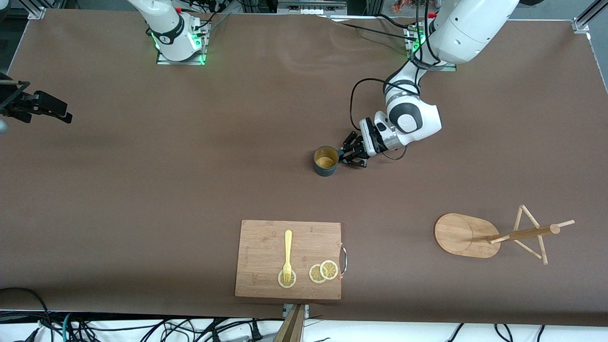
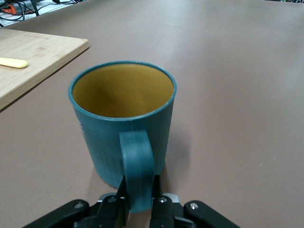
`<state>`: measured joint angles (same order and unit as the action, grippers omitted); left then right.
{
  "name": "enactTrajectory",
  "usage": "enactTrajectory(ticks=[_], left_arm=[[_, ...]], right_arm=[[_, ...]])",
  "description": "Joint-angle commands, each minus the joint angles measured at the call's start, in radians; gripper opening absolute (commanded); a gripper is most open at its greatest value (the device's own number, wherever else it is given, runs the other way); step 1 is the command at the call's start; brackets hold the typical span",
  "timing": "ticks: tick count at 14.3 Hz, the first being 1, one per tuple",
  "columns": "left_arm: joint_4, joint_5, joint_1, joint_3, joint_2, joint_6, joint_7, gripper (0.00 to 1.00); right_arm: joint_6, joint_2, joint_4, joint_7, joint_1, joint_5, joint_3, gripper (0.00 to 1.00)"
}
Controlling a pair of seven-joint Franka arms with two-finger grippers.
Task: Pass cup and hang on rack
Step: 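Lift the mug by its handle with the left gripper toward the rack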
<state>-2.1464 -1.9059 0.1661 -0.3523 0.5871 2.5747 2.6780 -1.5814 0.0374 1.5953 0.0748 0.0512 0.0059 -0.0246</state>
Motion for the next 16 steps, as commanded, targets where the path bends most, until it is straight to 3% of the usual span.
enactTrajectory(ticks=[1,9,16], left_arm=[[0.019,-0.038,0.0,0.006,-0.003,0.012,-0.025,0.0],[-0.035,-0.027,-0.019,0.001,-0.174,-0.01,-0.652,0.0],[-0.066,0.001,-0.063,-0.004,-0.364,-0.05,-1.332,0.0]], right_arm=[[0.014,0.004,-0.02,-0.013,0.002,-0.009,0.002,1.0],[0.012,0.004,-0.026,-0.013,0.004,-0.009,-0.002,1.0],[0.012,0.004,-0.026,-0.013,0.004,-0.011,-0.002,1.0]])
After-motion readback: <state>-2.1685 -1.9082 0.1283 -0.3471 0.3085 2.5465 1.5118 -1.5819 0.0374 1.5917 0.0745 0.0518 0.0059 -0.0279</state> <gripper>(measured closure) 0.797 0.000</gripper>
